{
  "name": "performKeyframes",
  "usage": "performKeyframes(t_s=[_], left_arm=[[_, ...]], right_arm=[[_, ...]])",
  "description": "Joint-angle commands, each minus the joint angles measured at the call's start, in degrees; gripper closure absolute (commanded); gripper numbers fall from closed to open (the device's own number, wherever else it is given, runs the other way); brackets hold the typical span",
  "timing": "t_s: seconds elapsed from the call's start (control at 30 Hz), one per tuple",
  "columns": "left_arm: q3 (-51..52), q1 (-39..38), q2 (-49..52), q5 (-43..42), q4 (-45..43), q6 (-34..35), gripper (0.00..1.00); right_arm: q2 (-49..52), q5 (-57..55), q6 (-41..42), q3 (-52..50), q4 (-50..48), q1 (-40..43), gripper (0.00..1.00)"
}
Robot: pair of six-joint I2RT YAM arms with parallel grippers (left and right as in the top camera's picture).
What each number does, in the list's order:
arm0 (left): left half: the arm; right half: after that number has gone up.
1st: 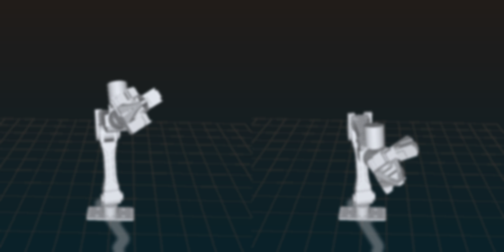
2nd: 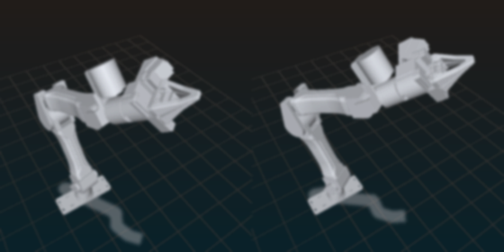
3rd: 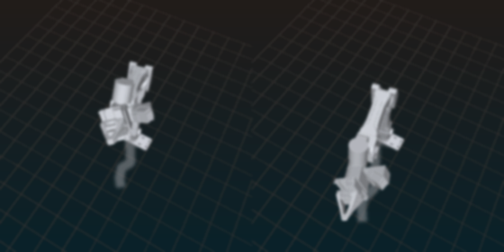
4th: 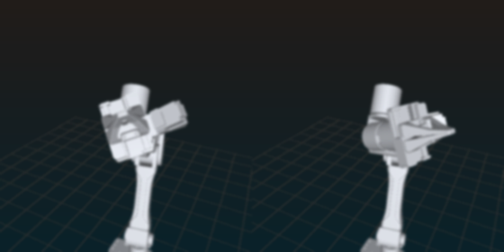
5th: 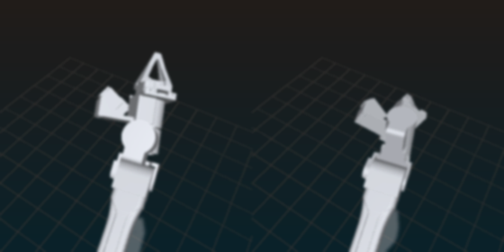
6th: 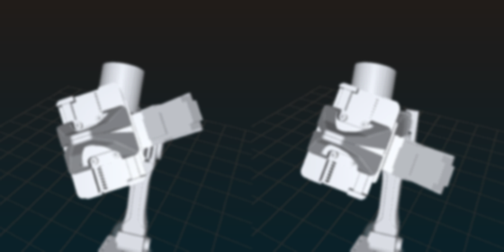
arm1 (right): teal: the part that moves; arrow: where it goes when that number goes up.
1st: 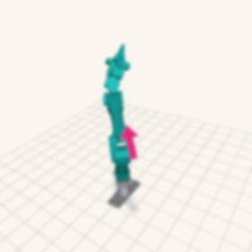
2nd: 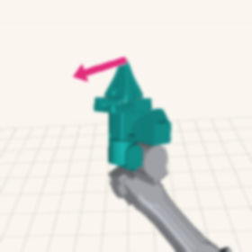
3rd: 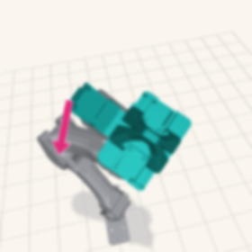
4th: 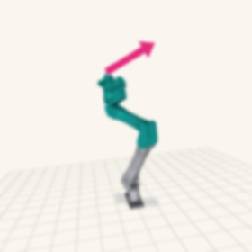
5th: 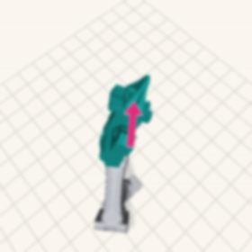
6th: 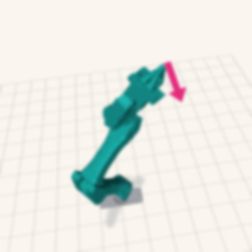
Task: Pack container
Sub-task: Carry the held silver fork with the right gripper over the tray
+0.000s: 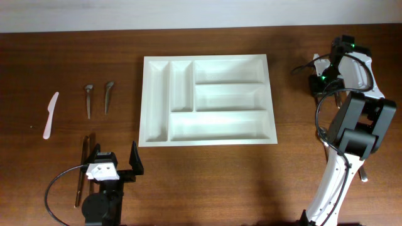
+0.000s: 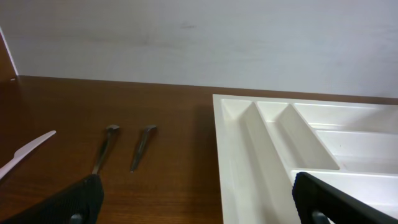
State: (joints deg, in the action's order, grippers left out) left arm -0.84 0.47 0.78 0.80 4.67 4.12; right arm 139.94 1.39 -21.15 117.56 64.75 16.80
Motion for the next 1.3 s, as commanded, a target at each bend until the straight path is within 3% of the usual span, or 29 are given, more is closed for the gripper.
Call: performKeyframes(t_s=[0.0, 0.23, 0.43, 0.9, 1.27], left_arm=[[0.3, 0.2, -0.4, -0.4, 0.0, -0.5, 0.01], [0.3, 0.2, -0.4, -0.4, 0.0, -0.5, 0.01], [0.3, 0.2, -0.4, -0.4, 0.0, -0.5, 0.01], [0.3, 0.2, -0.4, -0.4, 0.0, -0.5, 0.01], [0.3, 0.2, -0.4, -0.4, 0.0, -0.5, 0.01]], right_arm=[[2.9, 2.1, -1.3, 28.1, 11.9, -13.4, 0.96], [2.0, 4.6, -7.9, 37.2, 17.8, -21.3, 0.96], [0.7, 4.3, -9.6, 38.6, 19.6, -25.2, 0.96], [0.7, 12.2, -21.9, 38.6, 28.8, -25.9, 0.96], [0.7, 12.2, -23.7, 38.2, 30.4, -26.8, 0.96]])
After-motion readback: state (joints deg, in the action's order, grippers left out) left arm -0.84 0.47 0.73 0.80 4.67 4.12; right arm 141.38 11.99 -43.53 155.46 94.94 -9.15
